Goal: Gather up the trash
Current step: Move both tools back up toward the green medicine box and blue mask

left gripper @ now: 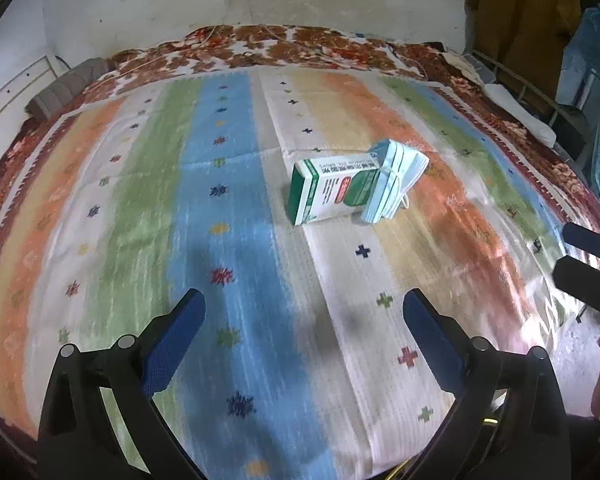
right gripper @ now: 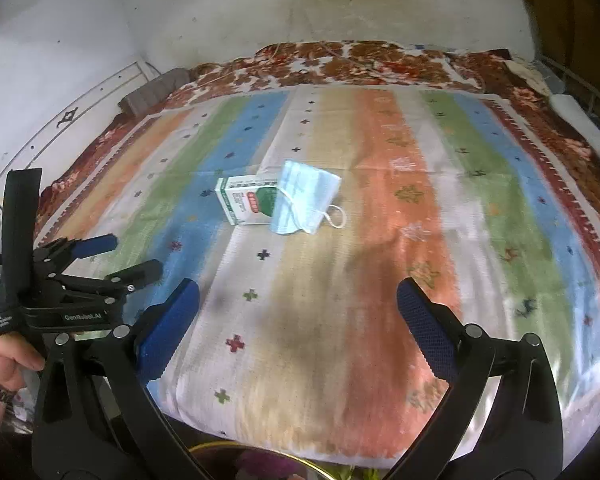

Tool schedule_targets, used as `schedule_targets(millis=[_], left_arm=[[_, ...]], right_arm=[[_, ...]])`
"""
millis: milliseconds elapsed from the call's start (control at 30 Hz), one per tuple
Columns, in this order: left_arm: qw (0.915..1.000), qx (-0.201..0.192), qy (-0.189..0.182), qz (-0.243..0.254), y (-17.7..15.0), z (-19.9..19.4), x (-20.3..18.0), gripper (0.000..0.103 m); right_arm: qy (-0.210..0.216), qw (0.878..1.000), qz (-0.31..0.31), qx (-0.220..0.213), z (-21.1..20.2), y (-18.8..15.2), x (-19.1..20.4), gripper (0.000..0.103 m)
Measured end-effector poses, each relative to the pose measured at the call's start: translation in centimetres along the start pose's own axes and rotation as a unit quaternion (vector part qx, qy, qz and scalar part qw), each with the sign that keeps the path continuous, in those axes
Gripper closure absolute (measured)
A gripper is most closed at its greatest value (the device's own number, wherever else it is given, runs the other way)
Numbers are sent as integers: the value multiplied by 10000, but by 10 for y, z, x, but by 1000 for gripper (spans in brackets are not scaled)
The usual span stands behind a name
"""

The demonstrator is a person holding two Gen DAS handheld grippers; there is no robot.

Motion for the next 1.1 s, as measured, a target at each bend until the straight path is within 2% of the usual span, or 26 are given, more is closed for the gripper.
schedule_targets(millis=[133,233,367,700,867,1000,1100], left_arm=[[9999,-51,-44,146,4,10,2,6],[9995,-68,14,294,8,20,3,6],[9990,-26,-214,401,18,33,9,6],[9980,-62,-492,401,27,68,26,6],[9961,77,-835,282,29,83,39,6],[9951,62,-840,519,32,90,43,7],[9948,-82,-980,276,36,93,51,8]], right_arm=[[-27,10000,37,-49,13,10,1,9],[85,9997,216,78,25,19,-1,9],[145,9995,251,98,37,30,-1,9],[230,9994,273,48,73,55,3,9],[167,9985,509,110,97,64,1,9],[169,9971,708,209,118,69,-4,9],[245,9954,884,264,130,75,-11,9]])
Point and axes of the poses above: each gripper's, at about its wrist camera, not at the fingertips, and z roughly the way its jaws point, x to its left, y to its top, the point moved 1 cm from there along z, roughly the way its jaws point, and after that the axes turned 10 degrees about -y, right-handed, at the moved point
